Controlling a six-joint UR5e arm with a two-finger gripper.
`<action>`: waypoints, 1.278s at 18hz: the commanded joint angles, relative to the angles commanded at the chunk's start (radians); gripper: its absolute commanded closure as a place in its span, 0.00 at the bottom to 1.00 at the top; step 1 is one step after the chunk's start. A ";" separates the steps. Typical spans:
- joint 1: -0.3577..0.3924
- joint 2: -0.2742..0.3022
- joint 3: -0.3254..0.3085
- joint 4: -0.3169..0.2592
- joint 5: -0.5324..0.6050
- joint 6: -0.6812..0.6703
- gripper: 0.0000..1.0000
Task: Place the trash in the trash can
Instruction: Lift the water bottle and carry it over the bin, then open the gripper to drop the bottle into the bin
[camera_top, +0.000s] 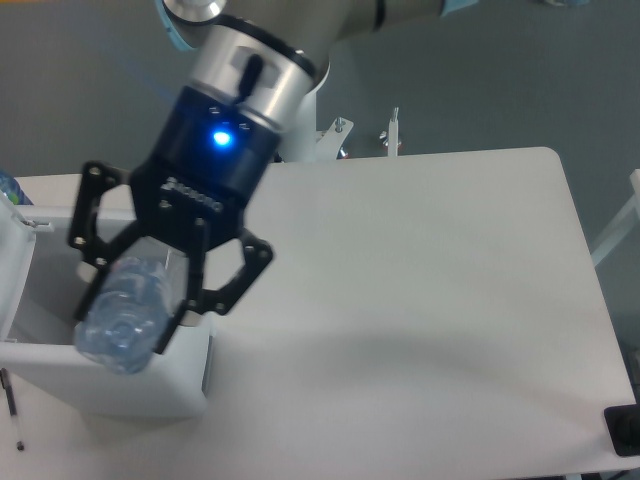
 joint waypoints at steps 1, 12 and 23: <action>-0.003 0.002 -0.017 0.018 0.000 0.012 0.44; -0.029 0.008 -0.095 0.025 0.003 0.101 0.13; 0.009 -0.008 -0.117 0.031 0.014 0.103 0.05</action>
